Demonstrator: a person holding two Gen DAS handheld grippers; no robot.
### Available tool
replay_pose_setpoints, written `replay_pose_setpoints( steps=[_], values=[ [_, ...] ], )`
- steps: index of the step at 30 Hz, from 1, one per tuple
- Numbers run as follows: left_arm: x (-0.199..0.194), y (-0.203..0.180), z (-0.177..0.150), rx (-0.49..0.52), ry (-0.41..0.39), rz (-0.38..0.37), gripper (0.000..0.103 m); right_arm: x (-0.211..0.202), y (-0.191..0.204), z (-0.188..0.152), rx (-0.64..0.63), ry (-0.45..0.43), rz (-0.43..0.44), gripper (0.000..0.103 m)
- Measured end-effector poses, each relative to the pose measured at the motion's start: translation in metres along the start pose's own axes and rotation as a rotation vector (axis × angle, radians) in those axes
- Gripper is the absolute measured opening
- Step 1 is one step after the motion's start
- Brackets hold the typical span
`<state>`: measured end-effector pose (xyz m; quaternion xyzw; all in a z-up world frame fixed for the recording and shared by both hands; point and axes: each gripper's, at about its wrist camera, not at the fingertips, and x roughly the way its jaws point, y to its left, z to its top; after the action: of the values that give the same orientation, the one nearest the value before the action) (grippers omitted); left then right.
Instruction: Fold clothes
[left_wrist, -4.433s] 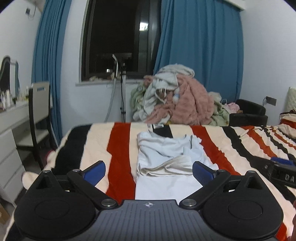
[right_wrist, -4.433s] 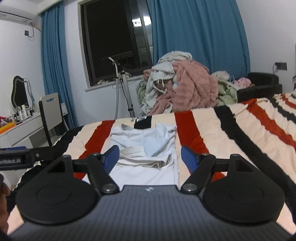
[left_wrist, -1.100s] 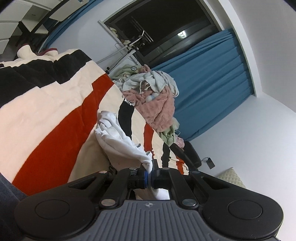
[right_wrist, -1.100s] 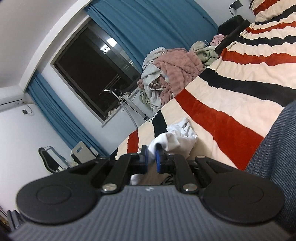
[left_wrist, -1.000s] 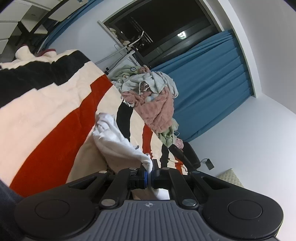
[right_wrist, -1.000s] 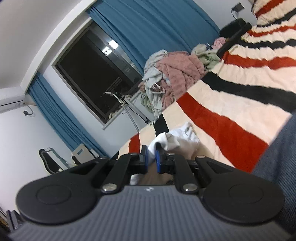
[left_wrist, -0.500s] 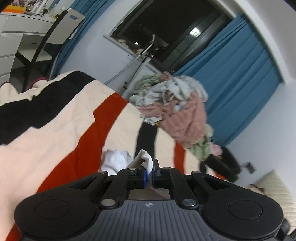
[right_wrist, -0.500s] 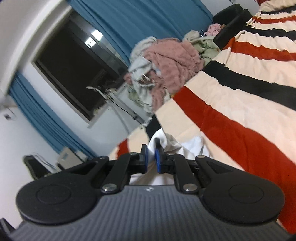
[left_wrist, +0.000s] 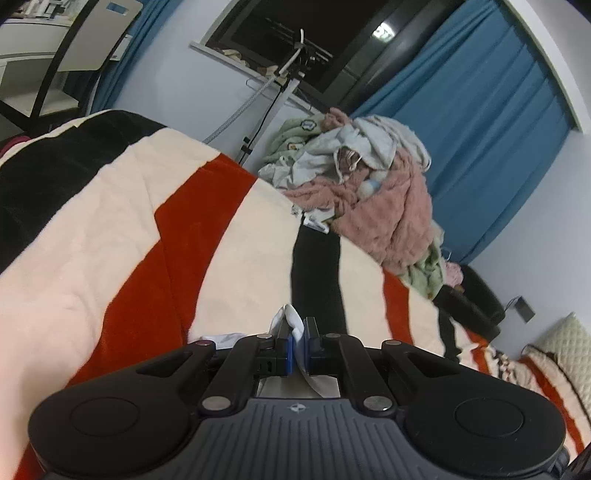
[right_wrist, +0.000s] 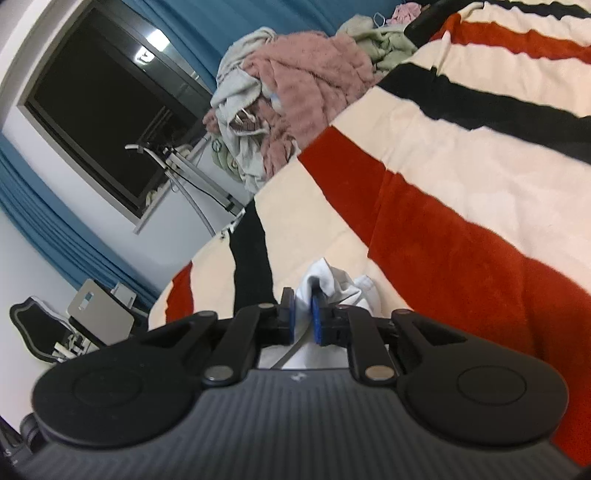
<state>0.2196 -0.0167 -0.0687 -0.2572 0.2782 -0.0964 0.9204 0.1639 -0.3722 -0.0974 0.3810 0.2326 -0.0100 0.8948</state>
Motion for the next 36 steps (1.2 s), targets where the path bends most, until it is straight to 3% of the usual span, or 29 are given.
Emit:
replay_pose_setpoints(
  steps=[3, 4, 5, 6, 7, 8, 9, 12, 13, 14, 16, 17, 21, 25, 31, 36],
  values=[
    [0.007, 0.003, -0.001, 0.018, 0.019, 0.012, 0.006, 0.010, 0.000, 0.000, -0.022, 0.033, 0.003, 0.024],
    [0.007, 0.004, -0.001, 0.022, 0.024, 0.012, 0.008, 0.011, 0.001, 0.000, -0.034, 0.046, 0.014, 0.039],
    [0.005, 0.003, -0.001, 0.026, 0.023, 0.006, 0.021, 0.009, 0.005, -0.001, -0.055, 0.057, 0.043, 0.058],
    [0.002, 0.002, -0.002, 0.031, 0.019, -0.005, 0.047, 0.005, 0.011, -0.003, -0.082, 0.060, 0.074, 0.066],
    [-0.001, 0.001, -0.002, 0.036, 0.014, -0.016, 0.059, 0.000, 0.017, -0.007, -0.118, 0.056, 0.096, 0.075],
    [-0.005, -0.002, -0.003, 0.054, 0.009, -0.023, 0.074, -0.005, 0.025, -0.012, -0.165, 0.052, 0.110, 0.075],
    [-0.010, -0.006, -0.004, 0.080, 0.003, -0.029, 0.080, -0.010, 0.033, -0.018, -0.212, 0.049, 0.115, 0.075],
    [-0.023, -0.020, -0.009, 0.175, -0.003, -0.048, 0.082, -0.021, 0.049, -0.034, -0.330, 0.034, 0.098, 0.074],
    [-0.024, -0.025, -0.012, 0.204, 0.004, -0.037, 0.082, -0.022, 0.052, -0.037, -0.363, 0.037, 0.085, 0.067],
    [-0.024, -0.029, -0.016, 0.231, 0.013, -0.019, 0.082, -0.020, 0.054, -0.040, -0.394, 0.049, 0.062, 0.051],
    [-0.018, -0.033, -0.024, 0.275, 0.043, 0.020, 0.082, -0.013, 0.054, -0.043, -0.442, 0.084, -0.004, 0.030],
    [-0.013, -0.034, -0.028, 0.296, 0.060, 0.033, 0.082, -0.008, 0.052, -0.044, -0.456, 0.096, -0.039, 0.027],
    [0.012, -0.037, -0.042, 0.413, 0.099, 0.132, 0.082, 0.012, 0.045, -0.039, -0.501, 0.099, -0.111, 0.024],
    [0.033, -0.034, -0.050, 0.442, 0.147, 0.181, 0.082, 0.030, 0.040, -0.040, -0.519, 0.100, -0.140, 0.023],
    [0.022, -0.040, -0.059, 0.506, 0.124, 0.203, 0.082, 0.025, 0.041, -0.045, -0.547, 0.100, -0.149, 0.024],
    [-0.013, -0.046, -0.070, 0.508, 0.115, 0.197, 0.082, -0.017, 0.050, -0.045, -0.555, 0.068, -0.122, 0.026]
  ],
)
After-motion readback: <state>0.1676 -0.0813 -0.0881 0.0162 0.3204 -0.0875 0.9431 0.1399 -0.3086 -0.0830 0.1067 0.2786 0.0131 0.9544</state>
